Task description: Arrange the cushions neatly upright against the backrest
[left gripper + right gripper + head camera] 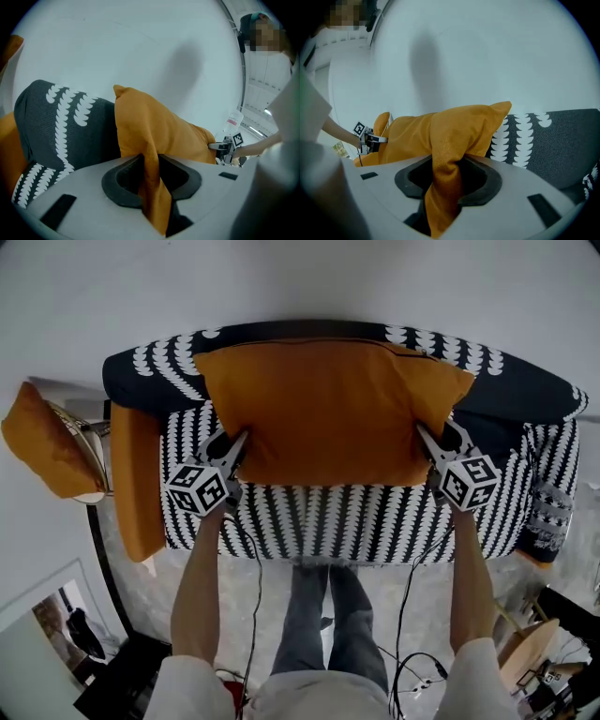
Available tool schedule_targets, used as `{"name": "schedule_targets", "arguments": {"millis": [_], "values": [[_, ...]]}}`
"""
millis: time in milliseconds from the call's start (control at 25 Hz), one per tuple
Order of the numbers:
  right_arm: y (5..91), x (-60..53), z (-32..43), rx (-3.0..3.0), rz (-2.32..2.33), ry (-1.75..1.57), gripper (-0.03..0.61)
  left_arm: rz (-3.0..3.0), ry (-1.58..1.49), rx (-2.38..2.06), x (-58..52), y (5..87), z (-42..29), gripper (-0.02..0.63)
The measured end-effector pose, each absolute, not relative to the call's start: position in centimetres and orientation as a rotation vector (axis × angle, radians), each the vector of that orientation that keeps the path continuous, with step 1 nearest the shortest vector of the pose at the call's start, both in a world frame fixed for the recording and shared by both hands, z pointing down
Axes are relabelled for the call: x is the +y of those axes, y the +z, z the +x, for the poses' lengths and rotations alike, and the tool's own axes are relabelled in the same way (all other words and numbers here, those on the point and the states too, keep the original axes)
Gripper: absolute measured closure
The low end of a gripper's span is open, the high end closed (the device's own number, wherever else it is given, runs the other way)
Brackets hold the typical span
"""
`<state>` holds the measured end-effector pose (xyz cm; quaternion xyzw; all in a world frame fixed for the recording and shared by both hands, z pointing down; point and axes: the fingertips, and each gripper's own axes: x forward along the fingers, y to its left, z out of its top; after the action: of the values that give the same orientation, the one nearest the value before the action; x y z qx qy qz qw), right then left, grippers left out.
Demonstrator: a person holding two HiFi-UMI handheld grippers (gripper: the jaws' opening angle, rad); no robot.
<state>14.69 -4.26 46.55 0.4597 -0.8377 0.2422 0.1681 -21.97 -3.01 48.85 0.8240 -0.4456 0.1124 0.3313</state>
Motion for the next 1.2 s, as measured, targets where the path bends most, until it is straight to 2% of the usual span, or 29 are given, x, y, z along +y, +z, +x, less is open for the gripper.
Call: {"name": "schedule_targets", "arguments": {"millis": [120,240,360,520,640,840,1200], "values": [[48.1,-3.8,14.9,-2.346,1.3,0.686,0.403,2.13,0.332,-1.166,-2.7,50.5,-21.8,0.494],[50.6,-4.1,14.5,-2.301,1.298,0.715,0.374,2.107,0.38,-1.178,-3.5,52.6,-22.5,0.492],[51.8,-5.0,14.6,-2.279,1.326,0.73,0.319,2.089,0.407,-1.181,-4.7,53.8,-22.8,0.466],[51.9,-5.2,15.3,-2.275,1.362,0.722,0.293,2.091,0.454,-1.195,-5.1,53.9,-22.5,0.436],[52.0,-4.9,15.6,-2.27,1.4,0.716,0.274,2.067,0.481,-1.247,-4.9,54.5,-23.4,0.363],[51.3,-3.7,16.5,-2.272,1.472,0.693,0.236,2.031,0.512,-1.345,-4.0,54.2,-24.6,0.297],[46.3,-0.1,16.6,-2.277,1.55,0.65,0.238,2.106,0.451,-1.371,-0.5,48.8,-24.2,0.296]]}}
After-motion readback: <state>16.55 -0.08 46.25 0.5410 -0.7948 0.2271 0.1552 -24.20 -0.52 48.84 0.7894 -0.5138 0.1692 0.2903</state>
